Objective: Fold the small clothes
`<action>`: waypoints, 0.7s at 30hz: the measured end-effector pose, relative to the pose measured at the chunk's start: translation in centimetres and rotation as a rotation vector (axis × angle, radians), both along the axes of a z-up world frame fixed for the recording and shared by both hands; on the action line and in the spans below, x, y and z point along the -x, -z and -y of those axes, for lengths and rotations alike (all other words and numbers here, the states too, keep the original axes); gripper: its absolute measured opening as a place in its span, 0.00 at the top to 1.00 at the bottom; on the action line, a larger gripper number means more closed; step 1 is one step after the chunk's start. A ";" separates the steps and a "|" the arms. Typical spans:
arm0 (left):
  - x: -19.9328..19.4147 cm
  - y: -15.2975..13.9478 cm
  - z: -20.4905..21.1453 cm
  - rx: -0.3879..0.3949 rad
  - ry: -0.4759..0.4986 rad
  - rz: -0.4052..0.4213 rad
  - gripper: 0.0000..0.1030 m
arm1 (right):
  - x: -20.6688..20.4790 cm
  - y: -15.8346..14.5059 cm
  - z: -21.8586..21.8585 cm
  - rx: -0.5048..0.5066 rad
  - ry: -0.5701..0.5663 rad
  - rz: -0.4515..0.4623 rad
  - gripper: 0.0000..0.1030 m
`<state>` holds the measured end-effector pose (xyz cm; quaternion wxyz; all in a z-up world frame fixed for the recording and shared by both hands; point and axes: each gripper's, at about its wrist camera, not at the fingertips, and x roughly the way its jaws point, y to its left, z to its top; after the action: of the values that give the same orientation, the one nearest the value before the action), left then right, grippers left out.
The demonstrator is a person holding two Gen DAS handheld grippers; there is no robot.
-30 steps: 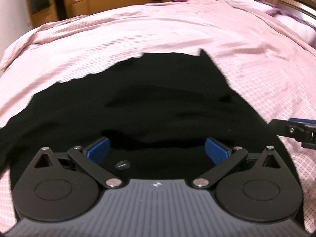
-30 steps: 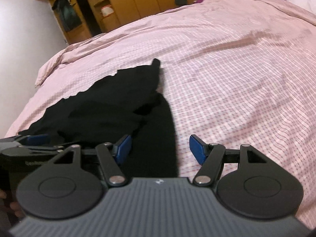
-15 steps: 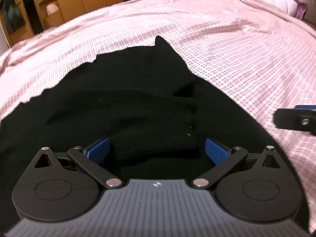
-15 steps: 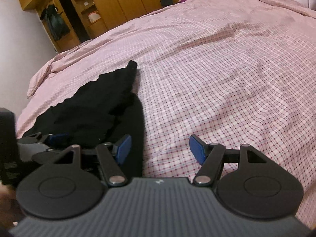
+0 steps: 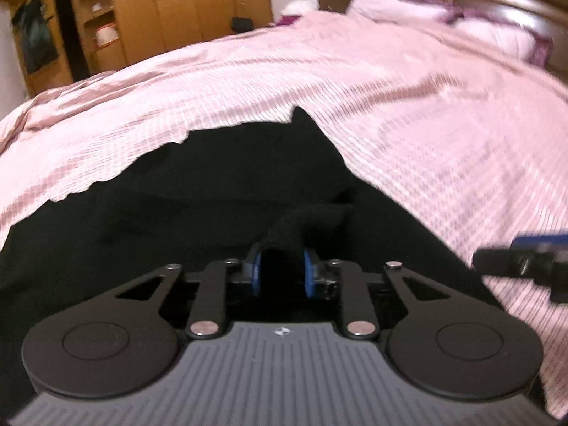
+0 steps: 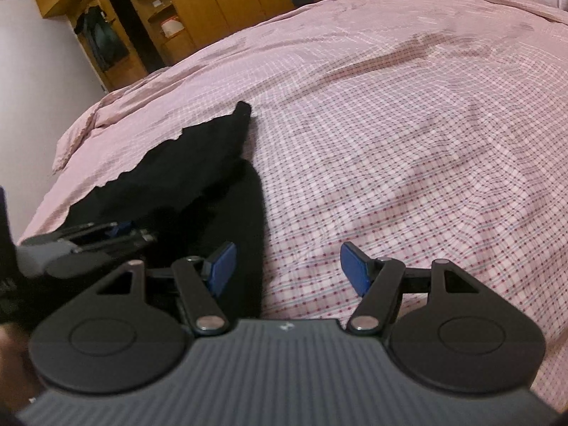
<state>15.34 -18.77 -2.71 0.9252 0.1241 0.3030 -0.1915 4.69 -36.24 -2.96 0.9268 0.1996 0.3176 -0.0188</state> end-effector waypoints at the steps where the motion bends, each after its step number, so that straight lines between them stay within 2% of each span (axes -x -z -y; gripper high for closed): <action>1: 0.0 -0.4 -0.6 0.025 -0.016 0.004 0.79 | -0.1 0.0 -0.2 0.001 -0.006 0.000 0.35; 3: -0.2 -1.4 -1.8 0.056 -0.058 0.022 0.82 | -0.2 0.0 -0.6 0.002 -0.018 -0.001 0.35; 12: -0.9 -5.5 -10.1 0.159 -0.330 0.111 0.83 | -0.7 0.5 -2.1 0.020 -0.054 -0.021 0.35; 17: -0.7 -5.4 -15.7 0.176 -0.487 0.121 0.83 | -0.9 0.7 -2.8 0.025 -0.061 -0.032 0.35; 21: -0.4 -4.0 -20.1 0.179 -0.598 0.076 0.83 | -1.1 0.8 -3.3 0.044 -0.069 -0.046 0.34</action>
<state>15.73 1.35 1.34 0.9584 -0.0455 0.2733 0.0681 5.79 -32.90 -3.77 0.9235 0.1679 0.3448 0.0015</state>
